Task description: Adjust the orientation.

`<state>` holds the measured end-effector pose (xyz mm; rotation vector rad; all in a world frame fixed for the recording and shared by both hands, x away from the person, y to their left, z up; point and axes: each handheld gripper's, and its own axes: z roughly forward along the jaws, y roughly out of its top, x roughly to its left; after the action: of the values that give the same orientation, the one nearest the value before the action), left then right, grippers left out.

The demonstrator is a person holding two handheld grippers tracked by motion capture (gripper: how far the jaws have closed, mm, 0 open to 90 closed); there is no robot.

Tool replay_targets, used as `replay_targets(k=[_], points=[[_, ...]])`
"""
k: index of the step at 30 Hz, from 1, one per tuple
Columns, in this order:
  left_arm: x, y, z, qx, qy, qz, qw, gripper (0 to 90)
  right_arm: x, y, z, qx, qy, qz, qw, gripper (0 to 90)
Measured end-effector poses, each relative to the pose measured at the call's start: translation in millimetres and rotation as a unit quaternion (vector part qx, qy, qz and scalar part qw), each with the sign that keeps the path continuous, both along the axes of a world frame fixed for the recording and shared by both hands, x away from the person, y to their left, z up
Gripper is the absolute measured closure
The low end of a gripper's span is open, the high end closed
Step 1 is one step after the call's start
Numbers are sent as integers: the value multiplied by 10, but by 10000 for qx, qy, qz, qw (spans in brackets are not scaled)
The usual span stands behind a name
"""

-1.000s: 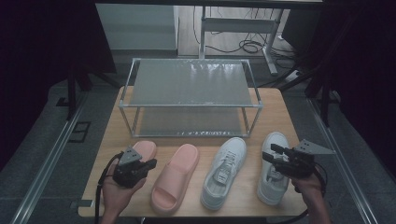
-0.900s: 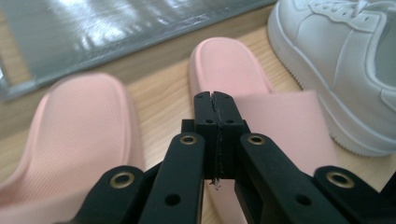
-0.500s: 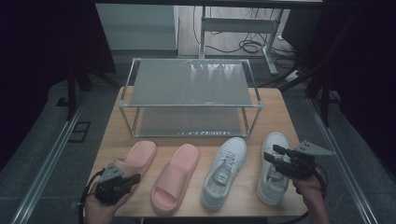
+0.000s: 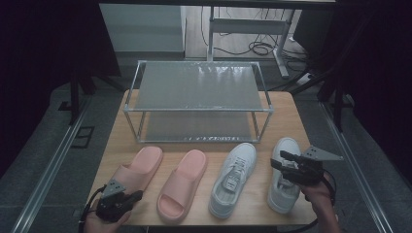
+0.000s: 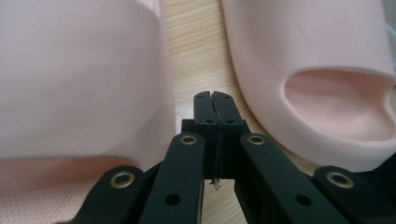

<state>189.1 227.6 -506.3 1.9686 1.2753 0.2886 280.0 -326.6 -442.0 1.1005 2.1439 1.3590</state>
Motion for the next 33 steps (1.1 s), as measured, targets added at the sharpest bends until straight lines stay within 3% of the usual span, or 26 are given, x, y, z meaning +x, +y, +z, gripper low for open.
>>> replay_targets(k=[17,20,33], points=[[-23,76,-111,70,182,200,9996,900,17,-3,-19,-42,31,-19,10000,451],[-26,103,-120,10,193,226,9996,900,19,1,-25,-56,45,-18,10000,452],[-35,207,-113,111,178,519,9984,900,15,0,-27,-91,57,-32,9999,451]])
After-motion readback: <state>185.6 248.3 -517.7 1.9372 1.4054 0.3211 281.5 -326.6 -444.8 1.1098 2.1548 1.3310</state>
